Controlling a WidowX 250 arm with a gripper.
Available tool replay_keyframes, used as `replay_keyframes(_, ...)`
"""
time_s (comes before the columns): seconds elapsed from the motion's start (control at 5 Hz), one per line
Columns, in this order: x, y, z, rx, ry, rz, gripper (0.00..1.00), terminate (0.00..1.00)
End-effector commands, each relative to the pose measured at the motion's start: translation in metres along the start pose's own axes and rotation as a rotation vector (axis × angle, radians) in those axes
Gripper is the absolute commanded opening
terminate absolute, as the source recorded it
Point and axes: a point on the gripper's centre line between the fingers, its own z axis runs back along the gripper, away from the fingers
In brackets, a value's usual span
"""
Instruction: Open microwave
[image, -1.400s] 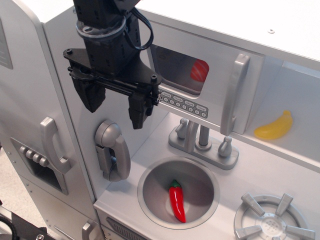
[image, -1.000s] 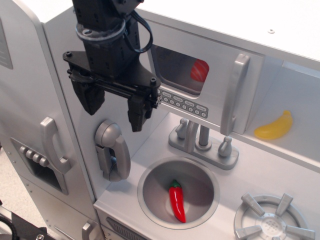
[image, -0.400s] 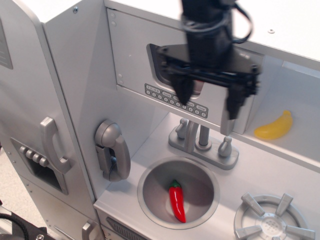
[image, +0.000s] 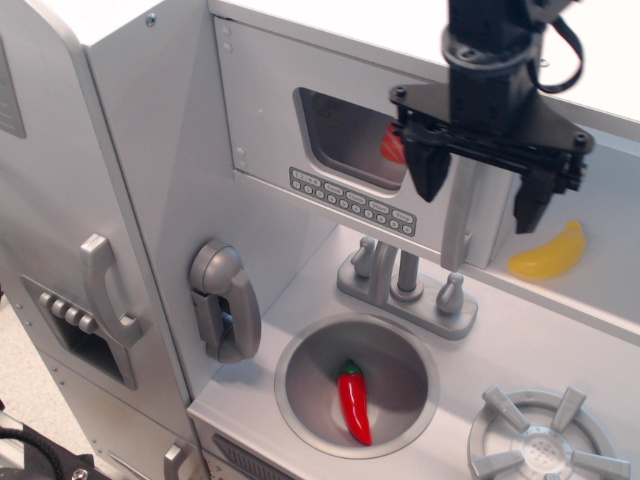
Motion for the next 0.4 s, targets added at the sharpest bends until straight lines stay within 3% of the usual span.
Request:
replay_keyframes(0.0, 0.023, -0.0008, 0.0053, 0.04, -0.092, 0.027, 1.0, 0.0)
replay_keyframes(0.2, 0.0269, 0.0088, 0.0079, 0.053, -0.101, 0.062, 1.0, 0.0)
